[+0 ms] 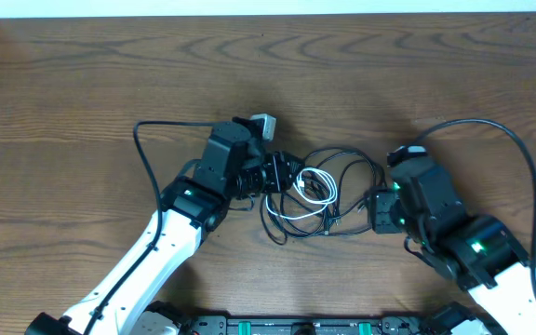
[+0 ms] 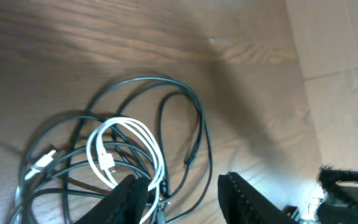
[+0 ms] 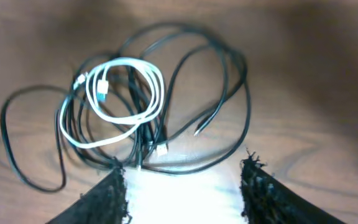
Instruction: Untangle cables
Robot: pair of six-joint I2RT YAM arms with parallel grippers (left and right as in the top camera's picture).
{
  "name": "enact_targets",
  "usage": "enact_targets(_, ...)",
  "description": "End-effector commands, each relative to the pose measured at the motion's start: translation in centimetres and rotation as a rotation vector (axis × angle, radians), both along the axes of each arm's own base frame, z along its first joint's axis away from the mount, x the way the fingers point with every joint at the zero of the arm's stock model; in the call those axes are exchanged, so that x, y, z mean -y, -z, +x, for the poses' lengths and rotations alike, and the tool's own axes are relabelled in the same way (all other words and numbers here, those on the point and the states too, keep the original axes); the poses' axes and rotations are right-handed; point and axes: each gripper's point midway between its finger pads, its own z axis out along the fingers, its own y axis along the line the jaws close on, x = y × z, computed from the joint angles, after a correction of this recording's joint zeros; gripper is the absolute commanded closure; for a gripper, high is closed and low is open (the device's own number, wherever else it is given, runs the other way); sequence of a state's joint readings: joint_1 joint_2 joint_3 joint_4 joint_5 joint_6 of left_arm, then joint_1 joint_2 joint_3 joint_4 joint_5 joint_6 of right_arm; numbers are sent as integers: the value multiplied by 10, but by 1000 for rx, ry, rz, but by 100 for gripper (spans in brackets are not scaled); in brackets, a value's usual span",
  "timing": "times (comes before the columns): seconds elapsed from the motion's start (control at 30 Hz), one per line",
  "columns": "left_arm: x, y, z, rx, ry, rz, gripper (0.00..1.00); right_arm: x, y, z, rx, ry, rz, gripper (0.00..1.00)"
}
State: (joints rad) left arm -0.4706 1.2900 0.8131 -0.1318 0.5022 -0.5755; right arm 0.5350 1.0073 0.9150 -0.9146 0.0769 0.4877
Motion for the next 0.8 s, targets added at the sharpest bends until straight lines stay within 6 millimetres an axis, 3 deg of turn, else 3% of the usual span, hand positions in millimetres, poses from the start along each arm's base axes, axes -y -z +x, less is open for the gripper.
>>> enact_targets(0.0, -7, -6, 6, 30, -20, 11, 56, -13, 8, -2, -59, -37, 41, 39)
enact_targets(0.17, -24, 7, 11, 7, -95, 83, 56, -33, 23, 12, -72, -113, 43, 38)
enact_targets(0.27, -36, 11, 16, -12, -146, 105, 56, -52, 39, 23, -23, -330, -42, 23)
enact_targets(0.37, -49, 16, 19, -68, -212, 93, 55, -75, 59, 14, -52, -571, -64, 1)
enact_targets(0.53, -75, 29, 17, -147, -279, 125, 55, -84, 93, 1, -134, -771, -118, 1)
enact_targets(0.77, -96, 36, 17, -195, -336, 141, 55, -92, 130, 3, -195, -833, -144, 5)
